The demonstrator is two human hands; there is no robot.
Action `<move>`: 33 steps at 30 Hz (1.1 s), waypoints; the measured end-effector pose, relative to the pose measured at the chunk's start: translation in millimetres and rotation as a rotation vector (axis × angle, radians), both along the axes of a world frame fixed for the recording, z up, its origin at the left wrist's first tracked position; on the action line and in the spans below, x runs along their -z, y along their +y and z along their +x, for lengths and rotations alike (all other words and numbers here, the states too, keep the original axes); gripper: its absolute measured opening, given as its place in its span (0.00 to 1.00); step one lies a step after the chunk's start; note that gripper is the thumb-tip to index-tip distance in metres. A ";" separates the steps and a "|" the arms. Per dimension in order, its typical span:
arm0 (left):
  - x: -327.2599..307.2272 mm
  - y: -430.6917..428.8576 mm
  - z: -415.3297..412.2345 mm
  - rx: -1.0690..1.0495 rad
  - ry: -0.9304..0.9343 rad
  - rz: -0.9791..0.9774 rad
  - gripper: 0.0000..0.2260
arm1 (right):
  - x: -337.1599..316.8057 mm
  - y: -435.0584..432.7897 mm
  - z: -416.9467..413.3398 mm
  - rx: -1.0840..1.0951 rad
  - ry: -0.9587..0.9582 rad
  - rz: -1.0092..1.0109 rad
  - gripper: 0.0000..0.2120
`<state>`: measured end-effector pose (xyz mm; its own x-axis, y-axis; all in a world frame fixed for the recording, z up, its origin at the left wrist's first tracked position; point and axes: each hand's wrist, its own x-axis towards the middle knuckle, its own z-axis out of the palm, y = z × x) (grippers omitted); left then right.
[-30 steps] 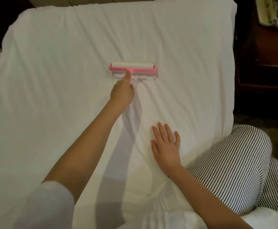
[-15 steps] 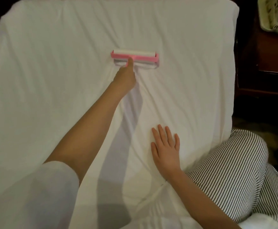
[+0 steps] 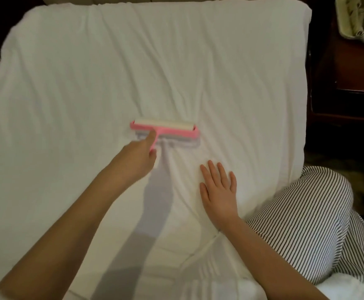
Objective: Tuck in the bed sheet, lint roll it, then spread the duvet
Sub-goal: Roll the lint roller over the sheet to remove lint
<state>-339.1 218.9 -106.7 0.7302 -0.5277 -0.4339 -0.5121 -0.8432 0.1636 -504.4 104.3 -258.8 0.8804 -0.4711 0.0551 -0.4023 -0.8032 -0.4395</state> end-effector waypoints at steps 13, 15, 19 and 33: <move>-13.3 -14.4 13.2 0.066 0.052 0.098 0.24 | -12.1 -4.2 -4.2 -0.064 0.144 0.129 0.34; -27.2 21.0 -13.0 0.093 0.115 0.170 0.23 | -12.5 -3.7 -3.7 -0.069 0.150 0.129 0.34; -17.0 43.8 -37.5 0.069 0.107 0.171 0.26 | -12.3 -2.8 -5.5 -0.072 0.150 0.124 0.33; 17.1 0.5 -15.4 0.027 0.095 0.002 0.30 | -19.2 -5.4 -17.8 -0.090 0.241 0.114 0.38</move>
<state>-354.5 219.4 -123.8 0.6714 -0.5458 -0.5013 -0.5168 -0.8297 0.2110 -522.1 98.9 -239.6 0.9002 -0.3818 -0.2096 -0.4355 -0.7913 -0.4292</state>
